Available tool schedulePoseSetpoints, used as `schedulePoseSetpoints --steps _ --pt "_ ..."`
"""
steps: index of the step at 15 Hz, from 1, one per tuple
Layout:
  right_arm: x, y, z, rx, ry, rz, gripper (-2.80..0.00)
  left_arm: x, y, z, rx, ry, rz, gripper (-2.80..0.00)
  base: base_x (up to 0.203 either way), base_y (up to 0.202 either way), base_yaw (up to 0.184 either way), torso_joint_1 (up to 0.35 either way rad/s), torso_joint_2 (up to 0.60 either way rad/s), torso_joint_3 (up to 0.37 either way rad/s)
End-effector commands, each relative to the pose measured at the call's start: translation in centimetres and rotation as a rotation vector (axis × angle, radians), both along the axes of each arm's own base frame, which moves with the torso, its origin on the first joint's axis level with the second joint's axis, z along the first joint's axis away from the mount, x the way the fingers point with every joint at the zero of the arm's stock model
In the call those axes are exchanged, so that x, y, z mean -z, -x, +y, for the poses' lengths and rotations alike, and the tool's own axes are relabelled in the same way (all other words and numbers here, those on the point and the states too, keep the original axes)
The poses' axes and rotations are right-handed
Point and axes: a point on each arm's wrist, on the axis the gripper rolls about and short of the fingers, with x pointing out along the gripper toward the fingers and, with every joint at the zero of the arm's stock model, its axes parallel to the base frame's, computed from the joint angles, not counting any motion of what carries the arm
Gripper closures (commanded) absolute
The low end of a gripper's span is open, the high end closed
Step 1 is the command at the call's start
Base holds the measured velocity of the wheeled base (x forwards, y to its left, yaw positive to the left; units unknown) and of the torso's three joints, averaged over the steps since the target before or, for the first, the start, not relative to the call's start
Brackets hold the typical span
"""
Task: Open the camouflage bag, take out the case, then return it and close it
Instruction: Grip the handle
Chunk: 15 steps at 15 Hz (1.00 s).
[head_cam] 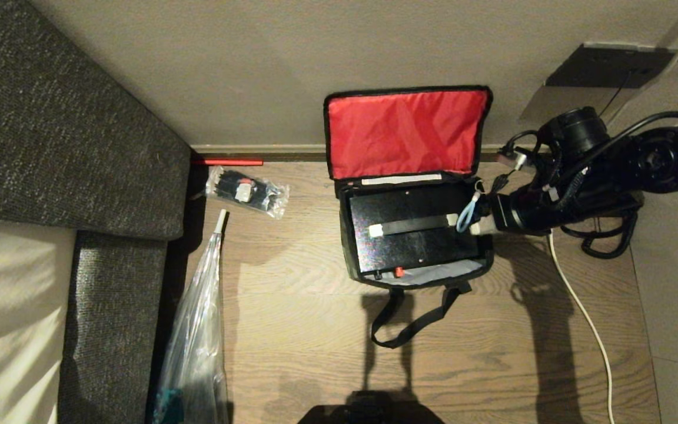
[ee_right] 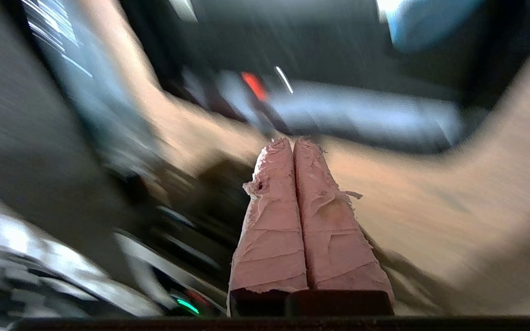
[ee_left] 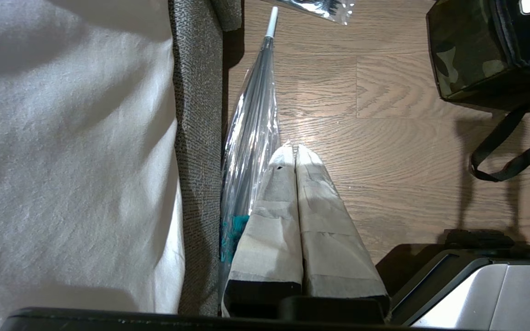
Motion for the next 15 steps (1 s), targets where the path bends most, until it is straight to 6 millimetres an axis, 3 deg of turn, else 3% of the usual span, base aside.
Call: schedulePoseSetpoints --steps 1,6,10,12,15 --pt "1.2 2.4 0.6 -0.017 0.140 -0.019 0.00 0.0 0.0 0.0 0.000 0.000 0.003 0.00 0.000 0.000 0.000 0.000 0.00 0.000" --pt "3.2 3.5 3.1 -0.134 0.284 -0.198 0.00 0.0 0.0 0.0 0.000 -0.001 0.003 0.00 0.000 0.000 0.000 0.000 0.00 0.000" --pt "6.8 3.2 4.5 -0.295 0.471 -0.544 0.00 0.0 0.0 0.0 0.000 -0.001 0.003 0.00 0.000 0.000 0.000 0.000 0.00 0.000" --pt "8.7 3.8 5.2 -0.296 0.605 -0.672 0.00 0.0 0.0 0.0 0.000 -0.001 0.003 0.00 0.000 0.000 0.000 0.000 0.00 0.000" --pt "10.2 4.4 8.3 -0.244 0.669 -0.818 0.00 0.0 0.0 0.0 0.000 0.001 0.003 0.00 0.000 0.000 0.000 0.000 0.00 0.000"
